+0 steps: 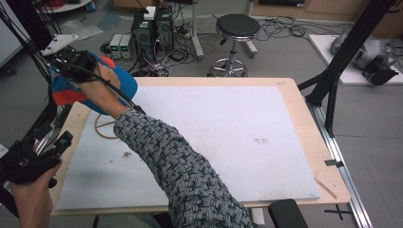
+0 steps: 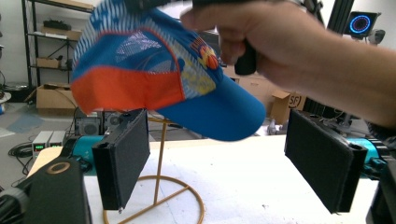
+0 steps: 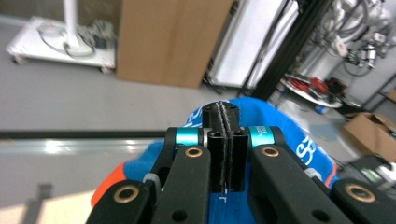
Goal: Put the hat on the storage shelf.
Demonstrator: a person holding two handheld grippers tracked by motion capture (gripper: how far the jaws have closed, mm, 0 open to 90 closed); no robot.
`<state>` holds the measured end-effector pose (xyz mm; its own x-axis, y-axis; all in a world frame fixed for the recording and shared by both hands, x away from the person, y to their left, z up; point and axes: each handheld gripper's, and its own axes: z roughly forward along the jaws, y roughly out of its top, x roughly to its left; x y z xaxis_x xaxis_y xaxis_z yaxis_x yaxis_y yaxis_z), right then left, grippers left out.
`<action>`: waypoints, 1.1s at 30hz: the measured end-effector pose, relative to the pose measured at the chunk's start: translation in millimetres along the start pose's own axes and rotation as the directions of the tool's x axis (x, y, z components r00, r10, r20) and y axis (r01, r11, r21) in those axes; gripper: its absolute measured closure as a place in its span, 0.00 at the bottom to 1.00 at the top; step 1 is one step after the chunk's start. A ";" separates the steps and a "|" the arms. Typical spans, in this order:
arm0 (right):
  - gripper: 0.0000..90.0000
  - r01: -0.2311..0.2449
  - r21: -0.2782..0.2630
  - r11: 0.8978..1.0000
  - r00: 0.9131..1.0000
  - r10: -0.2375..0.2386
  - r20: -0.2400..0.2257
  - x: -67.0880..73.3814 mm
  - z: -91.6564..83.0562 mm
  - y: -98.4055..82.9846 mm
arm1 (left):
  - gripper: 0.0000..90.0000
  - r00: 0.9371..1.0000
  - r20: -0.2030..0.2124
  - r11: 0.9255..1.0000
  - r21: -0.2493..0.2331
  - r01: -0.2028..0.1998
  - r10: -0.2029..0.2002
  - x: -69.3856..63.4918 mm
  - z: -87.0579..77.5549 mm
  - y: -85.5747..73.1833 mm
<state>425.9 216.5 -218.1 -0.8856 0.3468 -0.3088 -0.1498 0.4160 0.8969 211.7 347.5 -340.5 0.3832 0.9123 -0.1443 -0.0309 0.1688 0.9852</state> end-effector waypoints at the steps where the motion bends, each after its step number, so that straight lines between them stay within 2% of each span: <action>1: 1.00 0.006 0.015 1.000 1.000 -0.006 0.008 -0.4 0.2 -3.7 | 0.25 1.000 0.000 1.000 -0.001 0.001 -0.001 -0.2 -0.6 0.3; 2: 1.00 -0.015 0.016 1.000 1.000 0.014 0.010 -3.8 -2.6 -8.6 | 0.25 1.000 0.000 1.000 -0.004 0.002 -0.002 -0.3 -1.1 0.5; 9: 1.00 -0.036 0.049 0.998 0.999 0.035 0.021 -14.3 -14.9 -17.9 | 0.25 1.000 -0.001 1.000 0.005 -0.002 0.002 -1.1 -0.1 -0.6; 16: 0.99 -0.072 0.066 0.995 0.997 0.073 0.001 -21.8 -21.6 -32.9 | 0.25 1.000 -0.001 1.000 0.008 0.000 0.000 -1.5 0.5 -1.1; 25: 0.99 -0.066 0.062 0.996 0.997 0.068 -0.030 -13.7 -21.4 -32.0 | 0.25 1.000 -0.003 1.000 0.004 0.000 0.000 -0.2 -0.5 -0.6; 26: 0.91 -0.074 0.064 0.995 0.996 0.076 -0.036 -13.9 -21.6 -32.7 | 0.25 1.000 -0.001 1.000 0.003 0.000 0.000 -0.4 -0.5 -0.3; 31: 0.81 -0.080 0.069 0.994 0.996 0.082 -0.033 -15.5 -23.2 -34.0 | 0.25 1.000 0.000 1.000 0.005 -0.002 0.002 -0.5 0.1 -0.6; 33: 0.80 -0.088 0.068 0.994 0.995 0.090 -0.036 -16.0 -23.7 -33.9 | 0.25 1.000 0.001 1.000 0.005 -0.001 0.001 -0.7 0.6 -0.7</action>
<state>434.7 176.9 -236.1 -0.9106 0.3528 -0.2152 -0.0416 0.4398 0.8971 212.0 346.5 -341.0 0.3839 0.9122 -0.1434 -0.0268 0.1663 0.9857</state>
